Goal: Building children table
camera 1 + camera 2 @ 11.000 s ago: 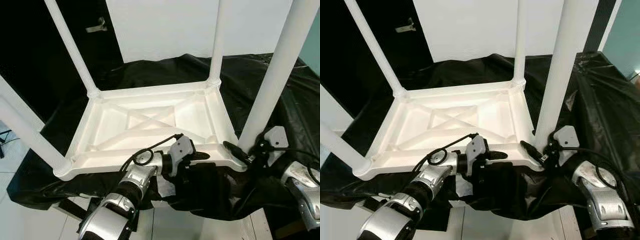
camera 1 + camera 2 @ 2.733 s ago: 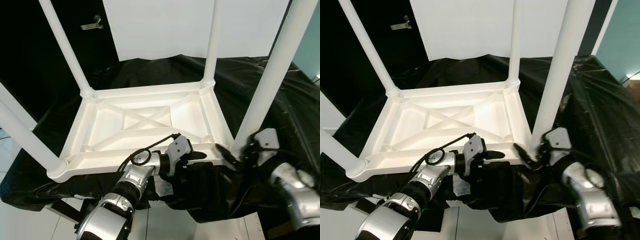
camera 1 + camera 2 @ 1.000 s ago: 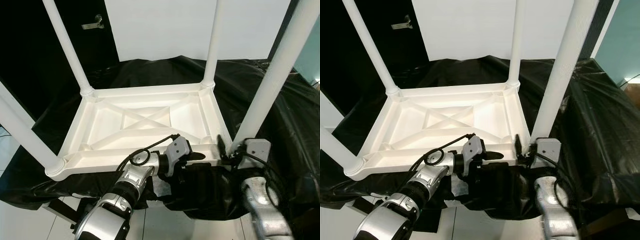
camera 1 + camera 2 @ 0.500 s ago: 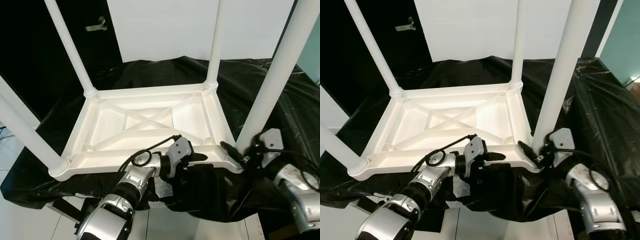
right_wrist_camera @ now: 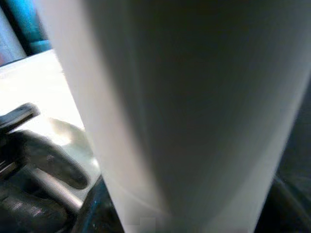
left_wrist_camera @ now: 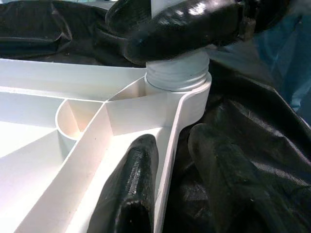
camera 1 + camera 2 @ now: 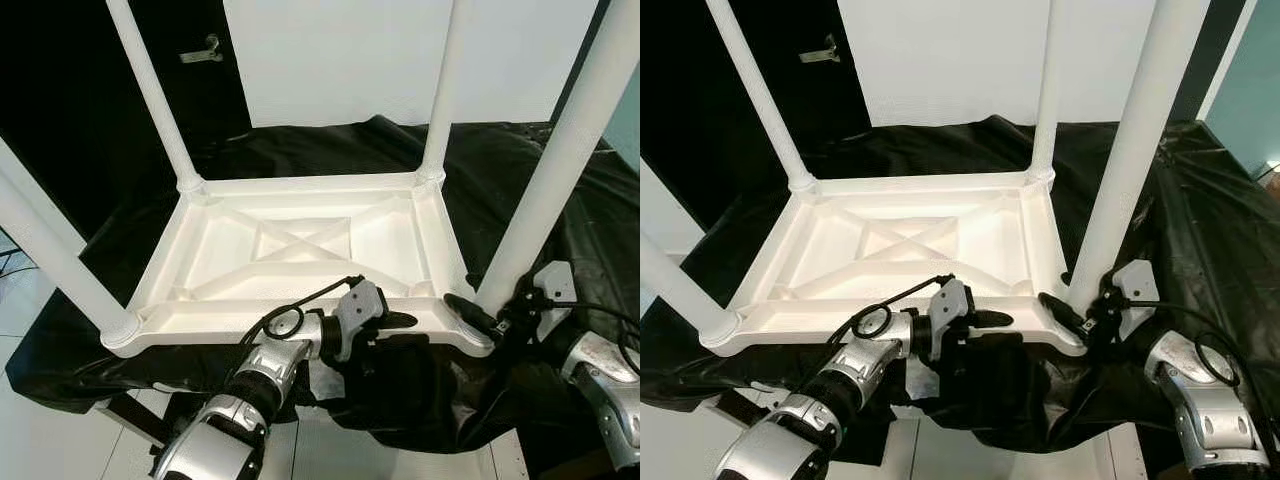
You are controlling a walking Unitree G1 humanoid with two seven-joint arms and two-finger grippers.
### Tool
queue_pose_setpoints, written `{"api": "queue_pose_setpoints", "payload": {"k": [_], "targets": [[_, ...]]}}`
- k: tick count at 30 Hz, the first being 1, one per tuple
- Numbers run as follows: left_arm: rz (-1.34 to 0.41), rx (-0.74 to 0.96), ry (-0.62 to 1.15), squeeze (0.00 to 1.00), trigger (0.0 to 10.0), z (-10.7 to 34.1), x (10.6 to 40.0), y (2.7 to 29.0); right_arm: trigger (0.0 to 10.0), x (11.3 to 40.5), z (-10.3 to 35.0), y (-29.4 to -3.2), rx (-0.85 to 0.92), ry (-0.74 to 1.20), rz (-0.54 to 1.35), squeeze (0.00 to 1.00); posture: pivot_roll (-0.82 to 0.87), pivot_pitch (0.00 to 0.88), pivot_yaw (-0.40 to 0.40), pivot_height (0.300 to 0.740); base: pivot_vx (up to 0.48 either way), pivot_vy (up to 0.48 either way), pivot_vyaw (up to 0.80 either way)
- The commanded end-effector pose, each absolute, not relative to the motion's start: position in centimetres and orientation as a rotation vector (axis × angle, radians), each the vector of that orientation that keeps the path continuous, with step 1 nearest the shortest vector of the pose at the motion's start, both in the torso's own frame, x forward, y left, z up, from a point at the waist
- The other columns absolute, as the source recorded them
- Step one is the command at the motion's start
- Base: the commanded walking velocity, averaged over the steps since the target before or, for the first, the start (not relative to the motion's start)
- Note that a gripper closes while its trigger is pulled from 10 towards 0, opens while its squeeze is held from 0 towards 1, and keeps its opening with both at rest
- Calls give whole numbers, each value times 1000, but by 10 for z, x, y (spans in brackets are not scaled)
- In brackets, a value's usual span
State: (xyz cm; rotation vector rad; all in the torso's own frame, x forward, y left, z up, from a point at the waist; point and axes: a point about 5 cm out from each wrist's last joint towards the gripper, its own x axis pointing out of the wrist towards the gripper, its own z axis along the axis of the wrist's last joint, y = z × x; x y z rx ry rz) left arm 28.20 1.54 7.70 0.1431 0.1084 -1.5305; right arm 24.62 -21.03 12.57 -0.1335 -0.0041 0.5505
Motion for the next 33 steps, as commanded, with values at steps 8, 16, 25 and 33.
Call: {"api": "queue_pose_setpoints", "payload": {"k": [8,16,25,33], "targets": [[-1571,166,338,0,10000,44,269,28,0,241,100,-177,-39,-67,-24,0,-135,0,44,740,0,0,0],[-1560,170,355,0,10000,42,269,36,0,244,98,-174,10,-73,-127,0,-130,0,50,740,0,0,0],[-1560,174,357,0,10000,40,268,38,10000,249,102,-155,-92,-116,158,1000,-110,0,33,740,0,0,0],[-1554,182,376,0,10000,36,265,45,10000,255,112,-193,-226,-66,418,0,-99,0,27,740,0,0,0]]}}
